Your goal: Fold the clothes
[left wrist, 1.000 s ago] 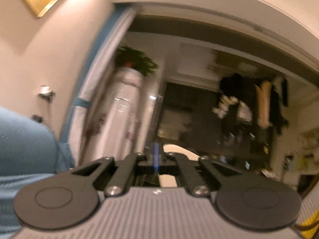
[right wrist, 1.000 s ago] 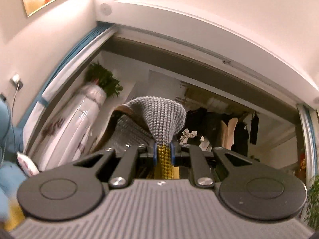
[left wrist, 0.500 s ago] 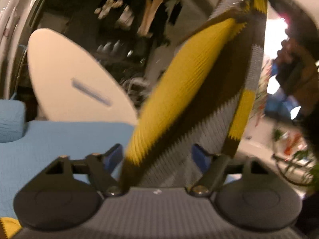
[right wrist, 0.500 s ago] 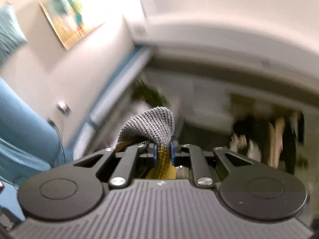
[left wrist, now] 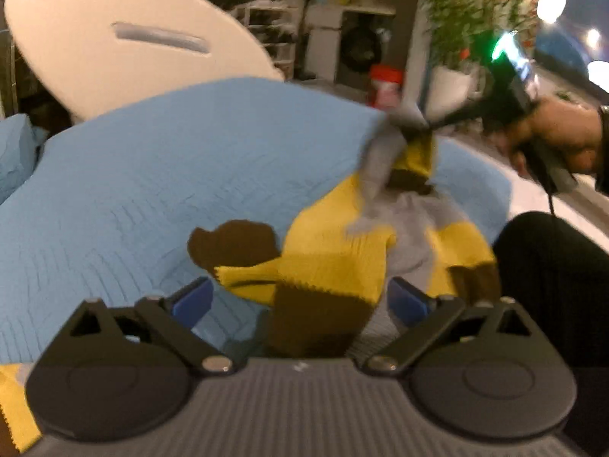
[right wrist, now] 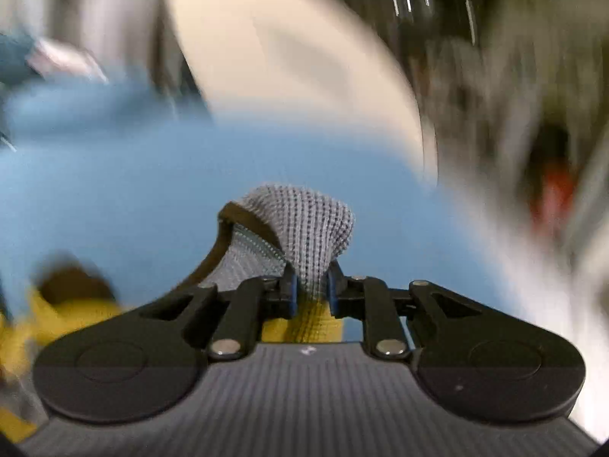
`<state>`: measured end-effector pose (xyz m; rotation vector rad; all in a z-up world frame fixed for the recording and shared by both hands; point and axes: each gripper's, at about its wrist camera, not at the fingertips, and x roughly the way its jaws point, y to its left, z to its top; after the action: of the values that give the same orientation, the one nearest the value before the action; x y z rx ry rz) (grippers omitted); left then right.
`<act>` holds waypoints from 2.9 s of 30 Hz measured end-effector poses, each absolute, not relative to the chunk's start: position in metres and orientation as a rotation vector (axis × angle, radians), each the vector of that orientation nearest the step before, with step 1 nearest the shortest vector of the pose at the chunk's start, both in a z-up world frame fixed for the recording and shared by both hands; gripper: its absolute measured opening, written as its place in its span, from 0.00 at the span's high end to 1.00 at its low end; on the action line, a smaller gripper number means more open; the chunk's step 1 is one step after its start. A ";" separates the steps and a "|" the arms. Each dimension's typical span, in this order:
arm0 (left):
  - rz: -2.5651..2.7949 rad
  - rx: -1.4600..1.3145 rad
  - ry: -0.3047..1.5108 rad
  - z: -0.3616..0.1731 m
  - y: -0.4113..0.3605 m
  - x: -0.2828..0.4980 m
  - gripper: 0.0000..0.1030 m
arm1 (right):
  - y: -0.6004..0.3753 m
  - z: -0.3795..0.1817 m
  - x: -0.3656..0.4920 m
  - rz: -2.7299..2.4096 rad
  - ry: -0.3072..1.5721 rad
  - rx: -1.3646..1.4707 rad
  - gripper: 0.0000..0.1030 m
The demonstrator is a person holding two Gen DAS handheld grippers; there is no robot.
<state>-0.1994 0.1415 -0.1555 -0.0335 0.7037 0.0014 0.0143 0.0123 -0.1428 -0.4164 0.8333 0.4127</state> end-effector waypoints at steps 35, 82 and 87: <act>-0.107 0.133 0.551 -0.166 0.116 -0.204 0.05 | 0.084 -0.125 -0.116 1.290 0.891 -0.522 0.89; 0.498 0.012 0.246 -0.112 0.188 -0.235 0.93 | -0.041 -0.056 -0.052 0.470 0.455 0.049 0.89; 0.640 0.052 0.071 -0.043 0.208 -0.238 0.93 | -0.035 0.000 -0.115 0.527 0.145 0.002 0.89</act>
<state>-0.2376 0.2080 -0.0433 0.0520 0.0715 0.6395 -0.1145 -0.0354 -0.0003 0.0016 0.1450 0.5273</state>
